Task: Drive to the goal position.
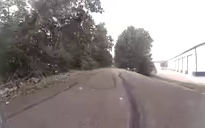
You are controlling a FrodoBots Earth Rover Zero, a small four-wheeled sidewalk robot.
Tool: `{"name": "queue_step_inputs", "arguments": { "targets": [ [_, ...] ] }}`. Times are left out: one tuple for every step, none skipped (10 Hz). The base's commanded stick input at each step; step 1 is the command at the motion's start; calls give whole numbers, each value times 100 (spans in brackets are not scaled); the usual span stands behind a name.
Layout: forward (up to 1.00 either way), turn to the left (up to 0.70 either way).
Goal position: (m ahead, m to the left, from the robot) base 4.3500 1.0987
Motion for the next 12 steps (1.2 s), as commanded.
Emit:
{"name": "queue_step_inputs", "arguments": {
  "targets": [
    [70, 0],
    [70, 0],
    [70, 0],
    [70, 0],
    [70, 0],
    [70, 0],
    [70, 0],
    [70, 0],
    [70, 0],
    [70, 0],
    [70, 0],
    [70, 0]
  ]
}}
